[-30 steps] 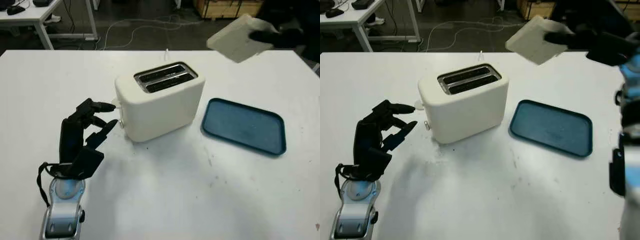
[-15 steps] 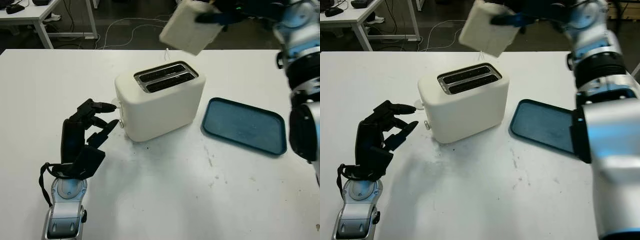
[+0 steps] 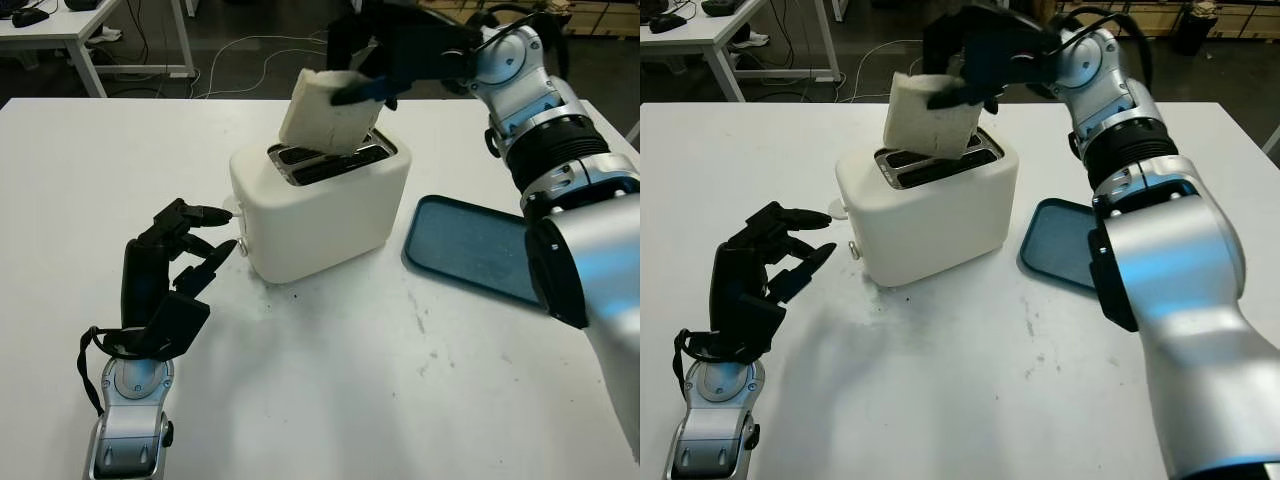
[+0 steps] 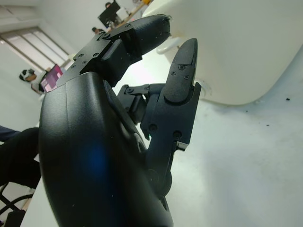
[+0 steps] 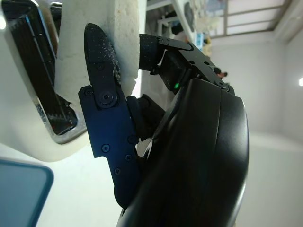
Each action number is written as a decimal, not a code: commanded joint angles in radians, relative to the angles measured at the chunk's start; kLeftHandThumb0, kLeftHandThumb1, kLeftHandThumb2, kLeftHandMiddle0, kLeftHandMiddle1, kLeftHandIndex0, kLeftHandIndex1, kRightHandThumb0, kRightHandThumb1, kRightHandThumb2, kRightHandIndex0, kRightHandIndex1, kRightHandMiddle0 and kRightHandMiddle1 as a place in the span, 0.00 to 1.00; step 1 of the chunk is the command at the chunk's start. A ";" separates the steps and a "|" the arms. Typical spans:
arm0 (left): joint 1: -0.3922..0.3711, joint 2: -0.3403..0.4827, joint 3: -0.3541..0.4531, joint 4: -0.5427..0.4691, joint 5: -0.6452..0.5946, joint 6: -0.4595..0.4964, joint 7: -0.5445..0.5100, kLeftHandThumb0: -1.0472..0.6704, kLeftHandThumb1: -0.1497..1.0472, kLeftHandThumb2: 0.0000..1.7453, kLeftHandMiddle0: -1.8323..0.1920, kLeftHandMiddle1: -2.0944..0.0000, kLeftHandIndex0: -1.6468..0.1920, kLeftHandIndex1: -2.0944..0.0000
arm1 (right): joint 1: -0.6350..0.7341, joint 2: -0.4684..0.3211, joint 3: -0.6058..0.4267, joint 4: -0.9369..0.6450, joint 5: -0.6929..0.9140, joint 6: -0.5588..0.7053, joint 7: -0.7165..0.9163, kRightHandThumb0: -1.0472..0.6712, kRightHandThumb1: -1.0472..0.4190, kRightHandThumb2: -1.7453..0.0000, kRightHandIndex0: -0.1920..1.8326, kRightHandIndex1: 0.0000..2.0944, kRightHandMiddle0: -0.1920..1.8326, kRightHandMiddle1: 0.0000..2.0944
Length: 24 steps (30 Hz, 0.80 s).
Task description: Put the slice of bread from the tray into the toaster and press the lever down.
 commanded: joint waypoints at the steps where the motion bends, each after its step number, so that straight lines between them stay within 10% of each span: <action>1: 0.003 -0.003 -0.003 -0.010 0.006 0.008 0.007 0.48 0.89 0.08 0.63 0.26 0.58 0.53 | 0.018 -0.006 0.003 0.002 -0.002 0.005 0.014 0.30 0.09 0.89 0.63 0.83 0.54 0.83; 24: 0.004 -0.005 -0.004 -0.007 -0.002 0.007 0.005 0.49 0.89 0.08 0.63 0.26 0.58 0.54 | 0.012 -0.069 -0.004 -0.013 -0.011 0.000 -0.018 0.27 0.09 0.91 0.66 0.83 0.58 0.83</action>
